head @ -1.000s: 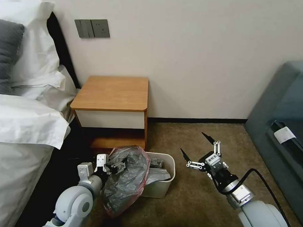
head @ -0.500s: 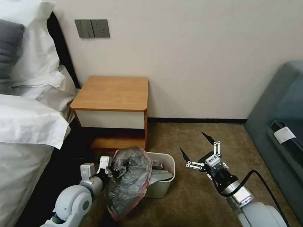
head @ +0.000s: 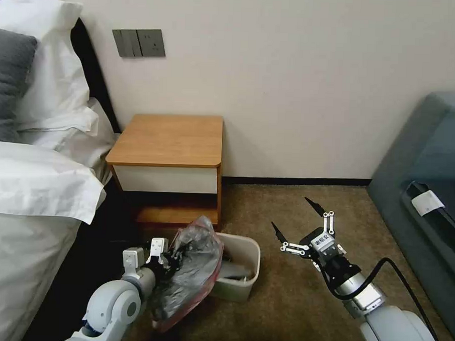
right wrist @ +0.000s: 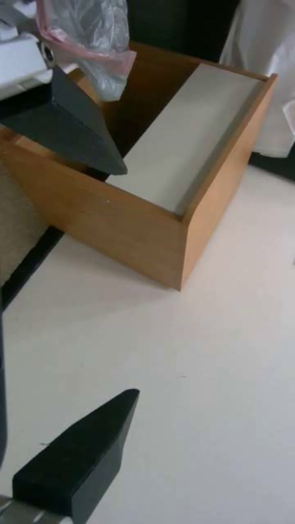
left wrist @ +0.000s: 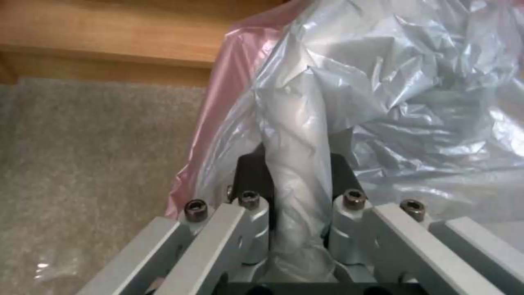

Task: Pick up the garbage bag from the table and place it over the trash can.

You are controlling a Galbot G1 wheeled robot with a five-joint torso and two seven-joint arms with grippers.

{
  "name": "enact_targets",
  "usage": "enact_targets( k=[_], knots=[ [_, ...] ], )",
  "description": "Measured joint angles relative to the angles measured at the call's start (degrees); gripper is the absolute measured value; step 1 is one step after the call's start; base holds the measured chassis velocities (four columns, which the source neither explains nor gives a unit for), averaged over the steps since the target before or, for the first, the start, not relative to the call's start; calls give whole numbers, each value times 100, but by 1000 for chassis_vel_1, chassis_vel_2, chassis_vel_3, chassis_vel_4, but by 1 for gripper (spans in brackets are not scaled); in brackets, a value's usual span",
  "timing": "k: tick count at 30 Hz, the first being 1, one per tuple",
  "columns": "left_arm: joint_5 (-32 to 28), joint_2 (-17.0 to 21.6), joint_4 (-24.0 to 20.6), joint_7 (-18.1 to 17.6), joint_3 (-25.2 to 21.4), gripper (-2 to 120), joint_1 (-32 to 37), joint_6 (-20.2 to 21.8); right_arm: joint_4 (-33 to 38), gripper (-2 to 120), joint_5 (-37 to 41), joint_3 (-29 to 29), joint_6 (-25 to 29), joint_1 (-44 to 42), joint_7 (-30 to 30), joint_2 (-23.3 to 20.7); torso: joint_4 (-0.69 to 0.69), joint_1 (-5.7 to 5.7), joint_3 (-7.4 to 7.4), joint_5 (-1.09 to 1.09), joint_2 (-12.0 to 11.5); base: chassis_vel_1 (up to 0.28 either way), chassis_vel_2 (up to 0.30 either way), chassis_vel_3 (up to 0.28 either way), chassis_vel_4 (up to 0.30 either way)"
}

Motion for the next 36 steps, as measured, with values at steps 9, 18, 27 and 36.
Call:
enact_targets(
  k=[9,18,27,36],
  knots=[
    [380,-203,-271,-369,-35,10,420,-1251,301,100,122,-208,-68,-9,531,39,0,0,0,1,0,0,0,0,0],
    [1336,-360,-723,-454,-114,10,999,-3018,1492,100,2975,-1764,-1704,209,1258,-88,0,0,0,0,0,0,0,0,0],
    [1505,-486,-807,55,-115,10,1036,-3846,1006,100,4541,-2846,-2416,1385,1268,-530,-1,0,0,1,0,0,0,0,0],
    [1548,-522,-878,112,-146,10,1088,-3879,249,100,5310,-3259,-3130,2330,2196,-245,0,0,0,0,0,0,0,0,0]
  ],
)
